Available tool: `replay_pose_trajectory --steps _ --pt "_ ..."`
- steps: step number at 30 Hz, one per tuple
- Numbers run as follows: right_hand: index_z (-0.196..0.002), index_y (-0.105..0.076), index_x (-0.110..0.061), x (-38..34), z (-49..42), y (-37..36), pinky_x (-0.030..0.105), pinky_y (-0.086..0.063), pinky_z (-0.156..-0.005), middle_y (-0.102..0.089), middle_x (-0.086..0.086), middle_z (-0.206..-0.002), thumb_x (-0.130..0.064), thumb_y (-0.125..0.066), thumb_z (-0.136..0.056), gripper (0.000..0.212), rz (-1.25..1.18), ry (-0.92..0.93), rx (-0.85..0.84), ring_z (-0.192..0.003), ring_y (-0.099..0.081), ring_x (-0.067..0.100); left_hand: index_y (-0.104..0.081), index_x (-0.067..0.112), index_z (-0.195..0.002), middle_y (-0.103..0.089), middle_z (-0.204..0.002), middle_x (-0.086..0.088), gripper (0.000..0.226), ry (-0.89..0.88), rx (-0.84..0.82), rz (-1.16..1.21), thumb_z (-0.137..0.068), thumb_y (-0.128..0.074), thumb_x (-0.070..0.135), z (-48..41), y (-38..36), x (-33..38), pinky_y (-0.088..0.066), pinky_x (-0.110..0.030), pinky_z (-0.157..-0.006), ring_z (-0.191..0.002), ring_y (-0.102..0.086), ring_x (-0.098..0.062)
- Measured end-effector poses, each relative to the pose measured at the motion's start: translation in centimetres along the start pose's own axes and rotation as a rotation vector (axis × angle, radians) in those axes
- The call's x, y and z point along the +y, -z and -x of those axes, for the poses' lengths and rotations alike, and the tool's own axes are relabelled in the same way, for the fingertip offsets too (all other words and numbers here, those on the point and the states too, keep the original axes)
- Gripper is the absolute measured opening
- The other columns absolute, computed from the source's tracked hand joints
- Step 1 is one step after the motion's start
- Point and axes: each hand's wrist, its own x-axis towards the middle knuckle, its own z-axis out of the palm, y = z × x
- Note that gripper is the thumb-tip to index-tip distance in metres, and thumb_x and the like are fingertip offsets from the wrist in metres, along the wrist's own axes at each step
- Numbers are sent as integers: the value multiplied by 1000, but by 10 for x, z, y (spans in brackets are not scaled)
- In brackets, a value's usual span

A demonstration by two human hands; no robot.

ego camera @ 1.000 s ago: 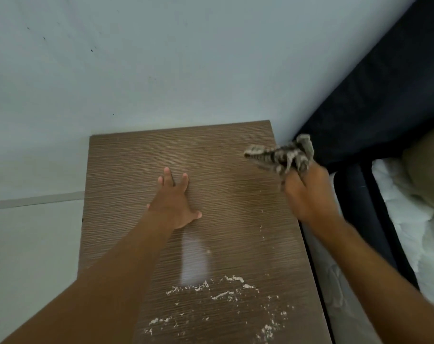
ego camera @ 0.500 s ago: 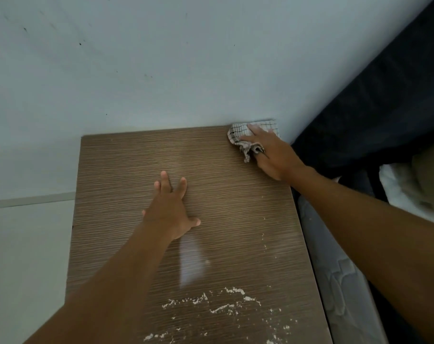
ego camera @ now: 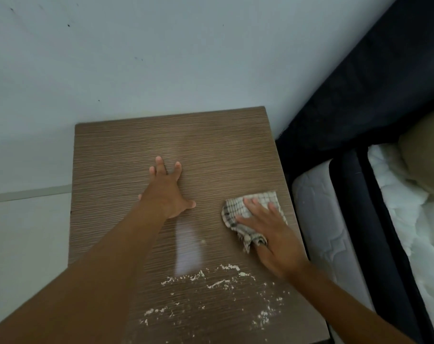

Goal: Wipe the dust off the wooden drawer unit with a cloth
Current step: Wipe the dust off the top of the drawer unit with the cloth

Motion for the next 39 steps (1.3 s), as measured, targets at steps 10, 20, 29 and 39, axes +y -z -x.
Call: replay_pose_trajectory --steps 10,20,29,39 --pt "-137 -42 -45 -45 100 -62 41 -20 -116 -25 -14 -159 -27 -47 -77 63 -64 -103 -55 -147 -22 12 1 30 -155 28 -160 -4 110 6 -2 -8 -79 -76 41 4 5 3 -15 -56 -119 -149 17 -26" --pt "-59 -62 -34 -89 40 46 19 -38 -45 -60 -9 -51 -14 -43 -99 48 -486 -526 165 -44 -46 2 2 29 -155 27 -160 -6 110 1 8 -22 -78 -76 43 4 5 3 -18 -59 -117 -149 17 -27" --pt "-90 -55 -20 -49 -134 93 38 -48 -63 -63 0 -78 -24 -38 -89 18 -45 -388 476 -71 -59 23 2 31 -155 28 -160 -4 110 0 10 -1 -78 -77 42 1 3 0 -19 -59 -117 -149 17 -26" --pt "-153 -22 -11 -11 -211 34 42 -11 -122 -23 12 -160 -22 -40 -98 58 40 -319 168 -148 -16 28 4 32 -155 31 -159 -4 111 -12 -3 14 -79 -76 42 -1 2 -1 -19 -59 -117 -149 19 -26"
